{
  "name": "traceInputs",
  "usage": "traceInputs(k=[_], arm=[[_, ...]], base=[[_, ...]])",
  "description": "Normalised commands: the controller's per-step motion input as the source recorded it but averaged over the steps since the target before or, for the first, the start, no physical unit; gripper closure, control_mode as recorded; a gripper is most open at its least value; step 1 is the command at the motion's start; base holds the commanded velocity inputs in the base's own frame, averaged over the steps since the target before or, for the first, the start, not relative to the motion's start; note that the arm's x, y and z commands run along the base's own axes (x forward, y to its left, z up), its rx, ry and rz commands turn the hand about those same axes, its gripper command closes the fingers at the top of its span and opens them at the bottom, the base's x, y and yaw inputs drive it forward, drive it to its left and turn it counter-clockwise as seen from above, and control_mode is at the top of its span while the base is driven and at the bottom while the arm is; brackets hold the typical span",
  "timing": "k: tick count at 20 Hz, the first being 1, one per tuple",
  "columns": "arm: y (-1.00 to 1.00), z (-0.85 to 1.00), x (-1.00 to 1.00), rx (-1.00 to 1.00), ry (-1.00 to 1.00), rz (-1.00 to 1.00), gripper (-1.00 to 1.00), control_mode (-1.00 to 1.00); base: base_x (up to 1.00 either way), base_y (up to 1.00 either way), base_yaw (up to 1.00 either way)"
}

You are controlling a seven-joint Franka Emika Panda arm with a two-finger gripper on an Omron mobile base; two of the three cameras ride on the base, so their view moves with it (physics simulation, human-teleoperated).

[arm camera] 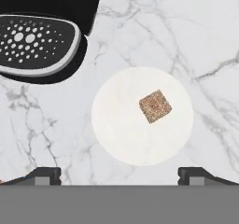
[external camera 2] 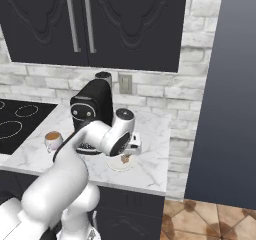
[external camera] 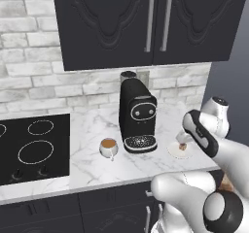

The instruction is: Take a sugar cube from the saucer and place it inside the coffee. Then, grab milk from the fridge and place it next to the coffee on the counter to sweeten the coffee.

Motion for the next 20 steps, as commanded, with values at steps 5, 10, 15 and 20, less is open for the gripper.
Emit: traceInputs(k=[5,10,15,20], arm=[[-0.01,-0.33,0.2,0.0,0.02,0.0,-1.0,-1.0],[-0.04,-0.26,0.08,0.0,0.0,0.0,-1.0,-1.0],[-0.03,-0.24,0.06,0.0,0.0,0.0,-1.0,-1.0],[0.0,-0.23,0.08,0.0,0.0,0.0,-1.0,-1.0]], base=[[0.0,0.0,0.0],[0.0,0.0,0.0],[0.0,0.0,0.0],[0.0,0.0,0.0]])
